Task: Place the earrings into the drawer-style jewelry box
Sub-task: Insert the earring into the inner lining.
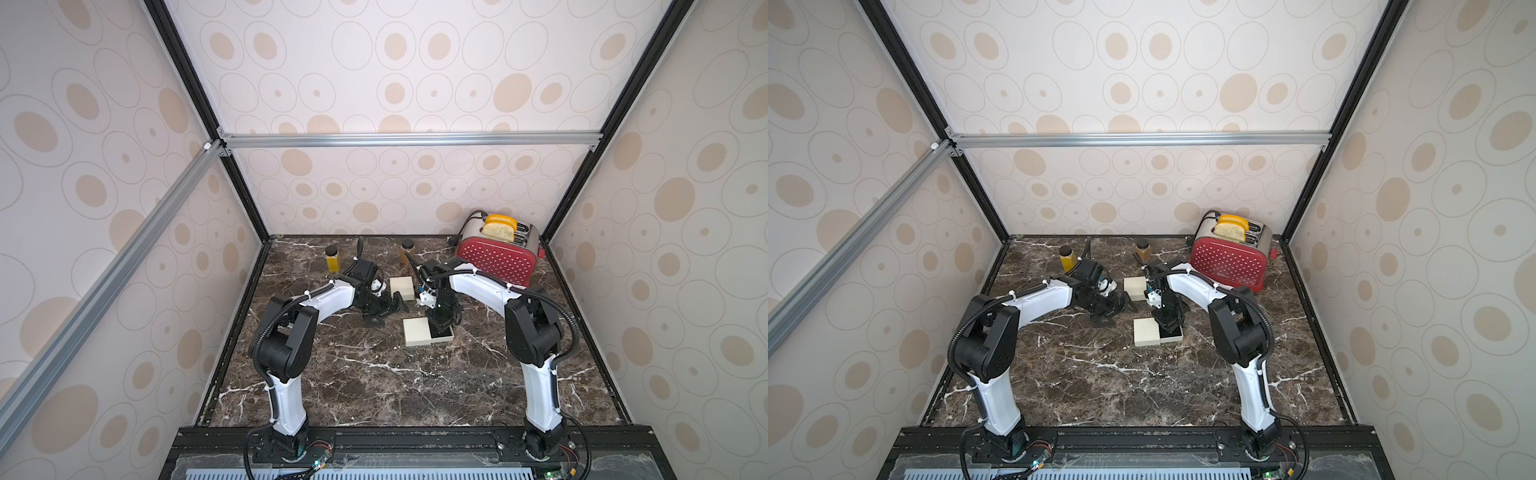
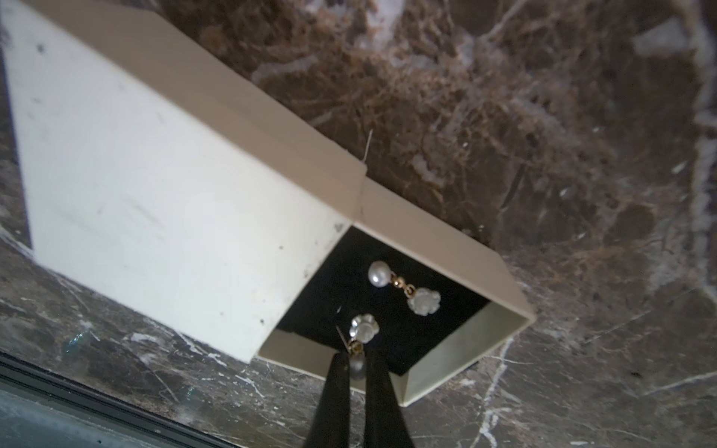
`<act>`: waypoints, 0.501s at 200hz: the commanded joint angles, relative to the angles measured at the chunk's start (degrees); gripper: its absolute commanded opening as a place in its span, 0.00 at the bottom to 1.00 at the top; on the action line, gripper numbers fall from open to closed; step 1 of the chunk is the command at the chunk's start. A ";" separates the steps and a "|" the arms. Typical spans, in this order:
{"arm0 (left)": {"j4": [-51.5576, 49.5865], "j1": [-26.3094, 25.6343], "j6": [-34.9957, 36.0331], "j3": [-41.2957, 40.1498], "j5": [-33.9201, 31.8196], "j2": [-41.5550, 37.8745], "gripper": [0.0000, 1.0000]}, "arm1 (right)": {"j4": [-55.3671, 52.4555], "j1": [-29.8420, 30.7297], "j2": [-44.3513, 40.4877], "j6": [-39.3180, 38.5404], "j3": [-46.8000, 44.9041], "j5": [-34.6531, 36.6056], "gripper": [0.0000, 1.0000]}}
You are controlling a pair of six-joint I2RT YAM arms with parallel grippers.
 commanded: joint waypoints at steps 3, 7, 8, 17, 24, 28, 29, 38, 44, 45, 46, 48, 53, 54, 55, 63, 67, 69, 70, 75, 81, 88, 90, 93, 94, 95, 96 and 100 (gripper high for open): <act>-0.90 0.49 1.59 -0.29 0.34 0.64 0.99 | -2.39 0.73 1.43 -0.92 1.64 -0.08 0.00; -0.90 0.48 1.54 -0.31 0.34 0.63 0.99 | -2.53 0.77 1.57 -0.94 1.81 0.01 0.00; -0.90 0.45 1.53 -0.36 0.34 0.63 0.99 | -2.56 0.73 1.63 -0.92 1.84 0.02 0.00; -0.81 0.54 1.53 -0.48 0.39 0.49 0.99 | -2.84 0.84 1.99 -0.83 2.10 0.28 0.00; -0.78 0.52 1.70 -0.56 0.47 0.41 0.99 | -3.23 0.80 2.21 -0.78 2.35 0.46 0.00; -0.81 0.62 1.67 -0.58 0.43 0.41 0.99 | -3.35 0.93 2.36 -0.77 2.47 0.55 0.00; -0.81 0.60 1.69 -0.58 0.43 0.39 0.99 | -3.41 0.95 2.43 -0.75 2.52 0.60 0.00; -0.81 0.62 1.74 -0.66 0.52 0.20 0.99 | -3.77 1.02 2.68 -0.70 2.81 0.88 0.00; -0.75 0.72 1.75 -0.75 0.52 0.12 0.99 | -3.96 0.98 2.84 -0.65 2.99 1.07 0.00; -0.74 0.70 1.73 -0.75 0.52 0.11 0.99 | -3.98 1.02 2.88 -0.70 3.04 1.12 0.00; -0.73 0.69 1.81 -0.80 0.52 0.10 0.99 | -4.03 1.03 2.91 -0.72 3.11 1.19 0.00; -0.72 0.70 1.80 -0.85 0.52 0.12 0.99 | -4.11 1.05 2.93 -0.67 3.17 1.29 0.00; -0.72 0.77 1.88 -0.91 0.52 0.01 0.99 | -4.37 1.10 3.16 -0.62 3.36 1.49 0.00; -0.72 0.81 1.84 -0.92 0.56 0.01 0.99 | -4.44 1.12 3.18 -0.64 3.36 1.51 0.00; -0.72 0.79 1.86 -0.92 0.59 0.01 0.99 | -4.52 1.13 3.23 -0.60 3.45 1.56 0.00; -0.57 0.93 1.88 -1.09 0.65 -0.08 0.99 | -4.89 1.13 3.53 -0.60 3.85 1.84 0.00; -0.50 0.93 1.88 -1.23 0.70 -0.14 0.99 | -5.02 1.14 3.62 -0.54 3.99 2.01 0.00; -0.47 0.94 1.86 -1.24 0.70 -0.16 0.99 | -5.10 1.18 3.72 -0.53 4.02 2.11 0.00; -0.46 0.94 1.87 -1.26 0.70 -0.16 0.99 | -5.12 1.16 3.72 -0.55 4.04 2.08 0.00; -0.46 0.95 1.88 -1.33 0.76 -0.17 0.99 | -5.33 1.28 3.89 -0.53 4.31 2.30 0.00; -0.37 0.98 1.82 -1.44 0.79 -0.25 0.99 | -5.54 1.34 4.13 -0.41 4.55 2.52 0.00; -0.37 1.03 1.84 -1.54 0.83 -0.33 0.99 | -5.89 1.44 4.37 -0.44 4.87 2.73 0.00; -0.32 1.05 1.87 -1.59 0.82 -0.38 0.99 | -5.96 1.45 4.46 -0.44 4.99 2.79 0.00; -0.29 1.07 1.86 -1.63 0.83 -0.42 0.99 | -6.13 1.41 4.55 -0.46 5.11 2.89 0.00; -0.28 1.10 1.83 -1.63 0.85 -0.43 0.99 | -6.16 1.41 4.58 -0.47 5.20 2.91 0.00; -0.28 1.11 1.86 -1.63 0.91 -0.43 0.99 | -6.22 1.45 4.63 -0.43 5.25 2.97 0.00; -0.24 1.11 1.87 -1.63 0.89 -0.43 0.99 | -6.24 1.47 4.66 -0.41 5.31 2.99 0.00; -0.20 1.04 1.86 -1.76 0.87 -0.49 0.99 | -6.42 1.54 4.85 -0.35 5.43 3.17 0.00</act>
